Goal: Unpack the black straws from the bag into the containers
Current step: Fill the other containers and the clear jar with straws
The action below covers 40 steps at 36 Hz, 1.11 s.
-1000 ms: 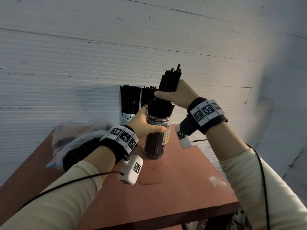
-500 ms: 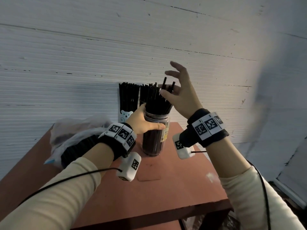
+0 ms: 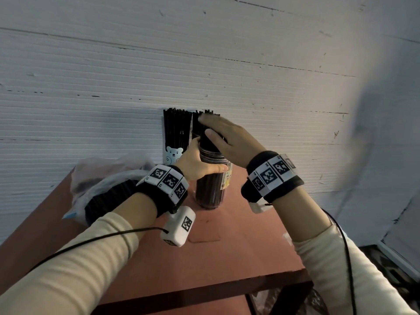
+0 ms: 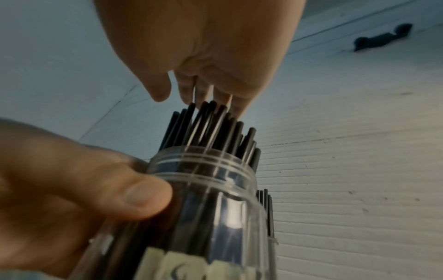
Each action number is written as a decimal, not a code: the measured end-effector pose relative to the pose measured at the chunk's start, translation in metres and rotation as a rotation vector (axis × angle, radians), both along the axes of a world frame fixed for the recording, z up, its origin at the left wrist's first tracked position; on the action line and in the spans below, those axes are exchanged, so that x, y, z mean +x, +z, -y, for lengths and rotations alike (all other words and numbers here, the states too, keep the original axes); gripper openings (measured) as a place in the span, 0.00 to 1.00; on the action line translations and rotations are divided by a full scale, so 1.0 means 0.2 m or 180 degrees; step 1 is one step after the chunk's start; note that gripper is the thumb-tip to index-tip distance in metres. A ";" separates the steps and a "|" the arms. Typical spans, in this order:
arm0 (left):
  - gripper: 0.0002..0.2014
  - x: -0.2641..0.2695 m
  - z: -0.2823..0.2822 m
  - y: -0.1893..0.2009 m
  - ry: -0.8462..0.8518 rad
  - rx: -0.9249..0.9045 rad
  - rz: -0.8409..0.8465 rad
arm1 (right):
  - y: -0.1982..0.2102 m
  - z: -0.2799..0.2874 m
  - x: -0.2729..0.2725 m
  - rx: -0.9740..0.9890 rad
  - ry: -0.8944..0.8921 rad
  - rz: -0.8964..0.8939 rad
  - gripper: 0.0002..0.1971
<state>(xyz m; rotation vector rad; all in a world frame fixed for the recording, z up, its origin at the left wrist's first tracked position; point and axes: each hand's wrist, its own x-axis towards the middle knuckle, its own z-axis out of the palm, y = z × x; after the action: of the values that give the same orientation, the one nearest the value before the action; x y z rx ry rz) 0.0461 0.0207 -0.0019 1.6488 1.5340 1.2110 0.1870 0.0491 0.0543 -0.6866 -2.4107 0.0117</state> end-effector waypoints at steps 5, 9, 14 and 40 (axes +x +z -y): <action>0.47 0.01 0.01 -0.01 -0.0053 0.0062 0.0096 | -0.01 0.02 0.02 -0.0131 -0.0285 0.0063 0.21; 0.57 0.00 0.03 0.00 -0.0139 -0.0006 0.0028 | -0.01 0.04 0.03 -0.0016 -0.0111 -0.0317 0.24; 0.56 -0.10 0.16 0.00 0.0236 0.0018 -0.0414 | 0.00 0.13 0.00 0.0281 0.0066 -0.0997 0.20; 0.17 -0.81 0.67 -0.02 0.0675 -0.0640 -0.1814 | -0.34 0.44 -0.82 -0.1055 -0.0092 0.1871 0.24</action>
<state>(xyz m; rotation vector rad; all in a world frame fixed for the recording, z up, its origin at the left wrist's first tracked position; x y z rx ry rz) -0.1152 -0.1126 -0.0064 1.8188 2.1405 0.6720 0.0231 -0.0398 -0.0141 -0.9825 -2.9985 0.2319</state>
